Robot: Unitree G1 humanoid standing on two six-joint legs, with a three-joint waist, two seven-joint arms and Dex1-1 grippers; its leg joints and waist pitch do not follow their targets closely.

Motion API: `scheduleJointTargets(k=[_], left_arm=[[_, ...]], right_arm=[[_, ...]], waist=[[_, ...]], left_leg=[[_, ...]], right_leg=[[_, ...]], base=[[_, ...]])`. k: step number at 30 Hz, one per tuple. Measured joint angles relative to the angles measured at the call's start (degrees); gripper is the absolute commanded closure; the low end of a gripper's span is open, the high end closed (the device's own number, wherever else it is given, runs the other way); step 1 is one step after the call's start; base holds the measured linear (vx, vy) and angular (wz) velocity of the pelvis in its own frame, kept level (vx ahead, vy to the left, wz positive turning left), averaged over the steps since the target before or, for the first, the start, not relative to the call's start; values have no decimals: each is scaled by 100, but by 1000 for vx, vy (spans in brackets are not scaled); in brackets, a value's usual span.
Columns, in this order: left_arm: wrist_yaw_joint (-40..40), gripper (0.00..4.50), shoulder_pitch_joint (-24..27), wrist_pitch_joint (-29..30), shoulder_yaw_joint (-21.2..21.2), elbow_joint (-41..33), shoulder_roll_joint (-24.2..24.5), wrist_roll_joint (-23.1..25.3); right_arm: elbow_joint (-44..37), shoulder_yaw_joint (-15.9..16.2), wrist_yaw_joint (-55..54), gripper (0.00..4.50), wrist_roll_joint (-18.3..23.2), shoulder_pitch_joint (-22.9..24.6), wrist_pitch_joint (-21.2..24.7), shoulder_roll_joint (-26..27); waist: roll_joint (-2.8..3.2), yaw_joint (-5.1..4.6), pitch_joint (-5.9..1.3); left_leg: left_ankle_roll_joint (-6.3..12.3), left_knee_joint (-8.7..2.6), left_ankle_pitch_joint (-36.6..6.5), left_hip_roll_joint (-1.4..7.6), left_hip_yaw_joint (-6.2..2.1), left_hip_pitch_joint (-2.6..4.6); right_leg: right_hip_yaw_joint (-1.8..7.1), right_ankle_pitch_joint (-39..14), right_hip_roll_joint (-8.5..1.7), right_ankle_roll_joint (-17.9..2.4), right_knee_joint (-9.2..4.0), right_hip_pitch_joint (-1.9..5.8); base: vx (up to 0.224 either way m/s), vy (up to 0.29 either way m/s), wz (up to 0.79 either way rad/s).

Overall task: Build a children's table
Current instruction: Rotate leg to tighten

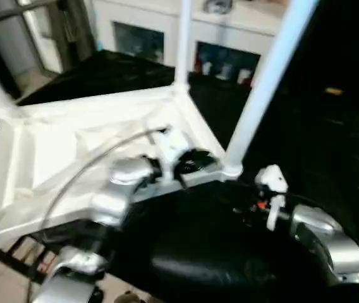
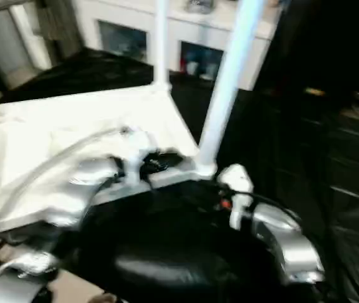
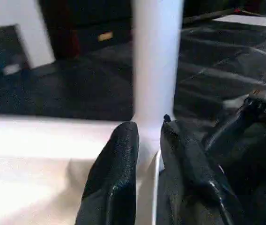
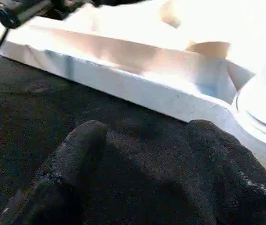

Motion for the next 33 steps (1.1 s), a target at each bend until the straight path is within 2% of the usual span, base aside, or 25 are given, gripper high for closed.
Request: scheduleJointTargets(k=[2, 6, 7, 8, 12, 14, 16, 19, 23, 33], left_arm=[[3, 311, 377, 337, 171, -476, 199, -149], [-91, 265, 1035, 1035, 310, -1600, 548, -484], [-104, 265, 1456, 1342, 363, -2211, 745, -646], [-114, 256, 1648, 1510, 362, -2485, 798, -734], [-85, 225, 2256, 1964, 408, -3261, 1009, -892], [-76, 205, 2508, 2102, 504, -3530, 1145, -888], [39, 198, 3016, 2360, 680, -3932, 1428, -883], [170, 172, 3381, 2583, 786, -4077, 1698, -809], [437, 137, 3777, 2582, 1004, -4061, 1822, -527], [651, 64, 3874, 2763, 1185, -4303, 1955, -648]], right_arm=[[34, 35, -51, 136, -2, -101, 7, 86], [156, 152, -184, 136, -9, -378, 3, 331], [280, 204, -313, 136, -13, -507, -31, 508], [321, 210, -381, 136, -13, -518, -53, 566], [542, 285, -554, 136, -49, -643, -60, 843], [589, 326, -633, 136, -49, -711, -70, 1000], [861, 345, -976, 136, -83, -921, -186, 1315], [1242, 269, -1520, 136, -164, -1179, -238, 1568], [1715, -84, -2215, 136, -126, -1558, -392, 1997], [2728, -774, -3214, 136, 56, -2215, -915, 2178]], waist=[[-39, 1, 10], [-105, 38, 12], [-124, 12, 7], [-133, 16, 9], [-175, 58, 28], [-177, 38, 28], [-186, -32, 26], [-191, -16, 27], [-188, 15, 30], [-192, 12, 27]], left_leg=[[-10, 0, 2, 3, 0, -1], [-11, 0, 6, 4, 2, -4], [-10, 0, 5, 7, 6, -1], [-11, 0, 4, 6, 7, -3], [-50, 0, -5, 9, 6, 2], [-54, 0, -1, 9, 6, 9], [-62, -2, 1, 16, 9, 13], [-78, -6, 11, 22, 3, 24], [-81, -6, 13, 22, 3, 28], [-90, -5, 18, 21, 4, 45]], right_leg=[[-3, 1, 1, -1, 0, -1], [-4, 0, 1, -3, -3, -1], [-3, -1, 2, -4, -3, -1], [-3, -1, 1, -5, -5, 0], [-4, 1, 3, -4, 0, 5], [-2, 8, 4, -7, -1, 10], [1, 10, 11, -10, 7, 11], [-3, 11, 21, -11, 13, 10], [2, 11, 22, -10, 19, 10], [6, 10, 23, -10, 45, 11]], base=[[0, 0, 0], [0, 0, 0], [0, 0, 0], [0, 0, 0], [0, 0, 0], [0, 0, 0], [0, 0, 0], [0, 0, 0], [0, 0, 0], [0, 0, 0]])
